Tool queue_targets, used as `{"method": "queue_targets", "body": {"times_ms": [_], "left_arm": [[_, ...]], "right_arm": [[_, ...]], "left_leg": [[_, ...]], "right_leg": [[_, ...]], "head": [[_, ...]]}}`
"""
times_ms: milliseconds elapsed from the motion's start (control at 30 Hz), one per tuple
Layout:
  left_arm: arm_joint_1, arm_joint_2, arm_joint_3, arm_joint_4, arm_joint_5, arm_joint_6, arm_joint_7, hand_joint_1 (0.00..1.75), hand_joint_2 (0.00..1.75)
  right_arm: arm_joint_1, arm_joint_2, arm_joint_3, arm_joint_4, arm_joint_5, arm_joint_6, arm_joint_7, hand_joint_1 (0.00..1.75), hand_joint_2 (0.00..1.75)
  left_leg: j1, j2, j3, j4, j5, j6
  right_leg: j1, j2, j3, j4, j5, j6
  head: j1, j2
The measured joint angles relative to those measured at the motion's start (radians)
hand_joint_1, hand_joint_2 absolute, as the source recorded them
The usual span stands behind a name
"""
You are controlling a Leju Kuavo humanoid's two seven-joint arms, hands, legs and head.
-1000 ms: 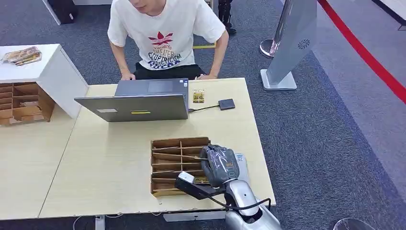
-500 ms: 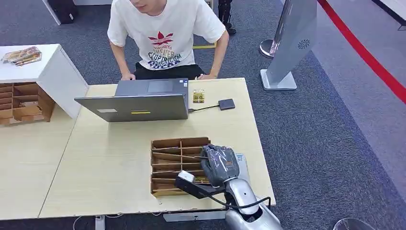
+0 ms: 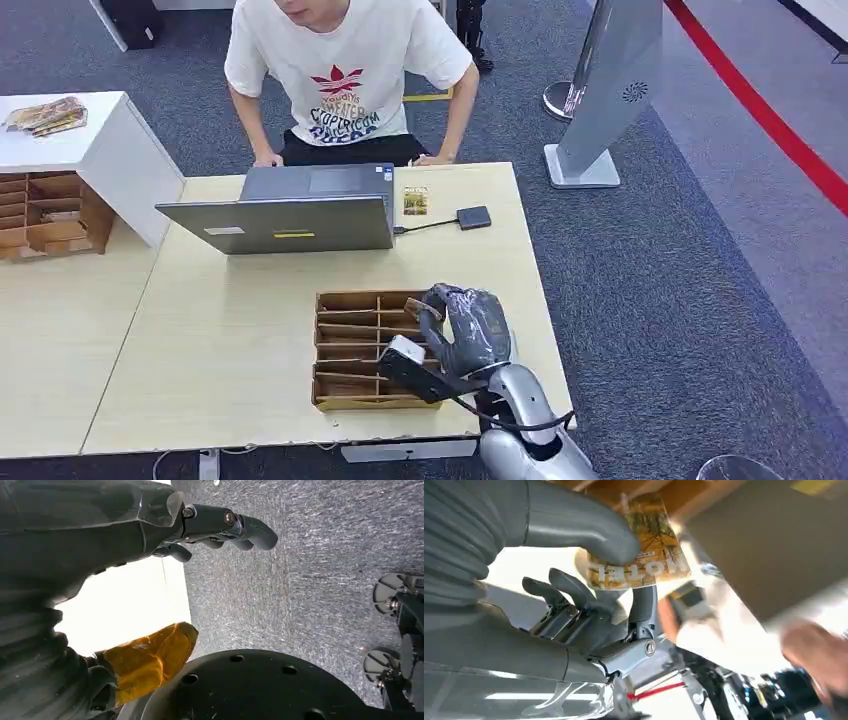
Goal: Pass the card to the sensor for recognition and then transmit it.
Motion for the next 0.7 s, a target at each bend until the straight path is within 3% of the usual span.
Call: {"method": "queue_targets", "body": {"times_ms": [133, 300, 467, 700], "left_arm": [[0.001, 0.000, 0.000, 0.000, 0.000, 0.006, -0.003, 0.00, 1.75], [0.001, 0.000, 0.000, 0.000, 0.000, 0.010, -0.006, 0.00, 1.75], [0.000, 0.000, 0.000, 0.000, 0.000, 0.011, -0.009, 0.00, 1.75], [-0.002, 0.001, -0.003, 0.000, -0.004, 0.000, -0.002, 0.00, 1.75]], "right_arm": [[0.044, -0.038, -0.047, -0.203, -0.254, 0.036, -0.109, 1.75, 1.75], [0.092, -0.078, -0.097, -0.395, -0.390, 0.035, -0.200, 1.75, 1.75], [0.100, -0.097, -0.121, -0.477, -0.424, 0.038, -0.209, 1.75, 1.75], [0.045, -0.102, -0.130, -0.466, -0.423, 0.068, -0.192, 1.75, 1.75]], "left_leg": [[0.000, 0.000, -0.001, 0.000, 0.000, 0.000], [0.000, 0.000, -0.001, 0.000, 0.000, 0.000], [0.000, 0.000, 0.000, 0.000, 0.000, 0.000], [0.000, 0.000, 0.000, 0.000, 0.000, 0.000]], "right_leg": [[0.000, 0.000, 0.000, 0.000, 0.000, 0.000], [0.000, 0.000, 0.000, 0.000, 0.000, 0.000], [0.000, 0.000, 0.000, 0.000, 0.000, 0.000], [0.000, 0.000, 0.000, 0.000, 0.000, 0.000]], "head": [[0.000, 0.000], [0.000, 0.000], [0.000, 0.000], [0.000, 0.000]]}}
